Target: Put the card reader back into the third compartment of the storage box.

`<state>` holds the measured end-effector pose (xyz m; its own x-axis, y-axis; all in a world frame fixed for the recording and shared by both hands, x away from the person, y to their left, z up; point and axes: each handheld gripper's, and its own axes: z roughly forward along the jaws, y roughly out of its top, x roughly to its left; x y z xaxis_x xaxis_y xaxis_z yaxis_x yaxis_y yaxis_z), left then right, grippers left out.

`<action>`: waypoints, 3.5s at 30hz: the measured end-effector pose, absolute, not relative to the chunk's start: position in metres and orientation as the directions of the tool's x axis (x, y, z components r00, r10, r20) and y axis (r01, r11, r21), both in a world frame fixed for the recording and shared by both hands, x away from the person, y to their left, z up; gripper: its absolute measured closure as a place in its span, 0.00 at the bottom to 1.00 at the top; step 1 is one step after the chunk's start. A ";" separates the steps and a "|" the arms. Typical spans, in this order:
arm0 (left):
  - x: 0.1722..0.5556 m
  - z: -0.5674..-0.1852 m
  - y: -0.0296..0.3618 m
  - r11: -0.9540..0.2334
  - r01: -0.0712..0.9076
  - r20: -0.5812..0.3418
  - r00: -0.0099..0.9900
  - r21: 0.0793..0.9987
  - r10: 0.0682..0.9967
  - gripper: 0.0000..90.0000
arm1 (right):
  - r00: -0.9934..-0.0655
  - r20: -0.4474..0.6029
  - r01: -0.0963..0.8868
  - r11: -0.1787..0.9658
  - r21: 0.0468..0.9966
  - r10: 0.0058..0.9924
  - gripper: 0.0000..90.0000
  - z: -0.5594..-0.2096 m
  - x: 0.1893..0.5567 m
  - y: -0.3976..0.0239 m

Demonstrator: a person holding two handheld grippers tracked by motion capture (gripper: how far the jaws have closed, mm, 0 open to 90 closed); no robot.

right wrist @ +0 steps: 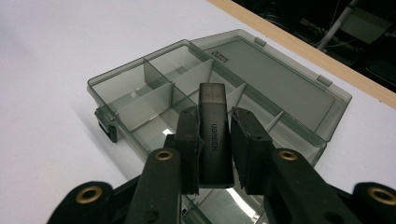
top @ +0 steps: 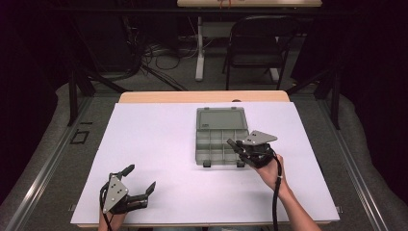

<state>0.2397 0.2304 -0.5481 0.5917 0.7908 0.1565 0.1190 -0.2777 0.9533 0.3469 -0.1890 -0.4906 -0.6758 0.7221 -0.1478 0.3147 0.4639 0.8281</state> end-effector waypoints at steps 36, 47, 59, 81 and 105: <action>0.239 -0.547 0.230 -0.277 0.113 0.160 0.589 0.954 0.792 0.11 | -0.644 -0.147 0.375 0.477 0.795 0.751 0.81 -0.492 0.391 -0.178; 0.239 -0.547 0.230 -0.278 0.111 0.162 0.589 0.954 0.792 0.11 | -0.611 -0.127 0.419 0.456 0.785 0.781 0.81 -0.495 0.401 -0.172; 0.239 -0.547 0.230 -0.276 0.106 0.164 0.589 0.955 0.792 0.11 | -0.574 -0.100 0.462 0.423 0.780 0.812 0.81 -0.496 0.409 -0.167; 0.238 -0.546 0.230 -0.277 0.103 0.166 0.588 0.955 0.791 0.11 | -0.511 -0.059 0.535 0.372 0.758 0.857 0.81 -0.506 0.419 -0.161; 0.237 -0.546 0.231 -0.272 0.105 0.160 0.588 0.957 0.792 0.11 | -0.581 0.032 0.559 0.371 0.741 0.813 0.16 -0.501 0.410 -0.173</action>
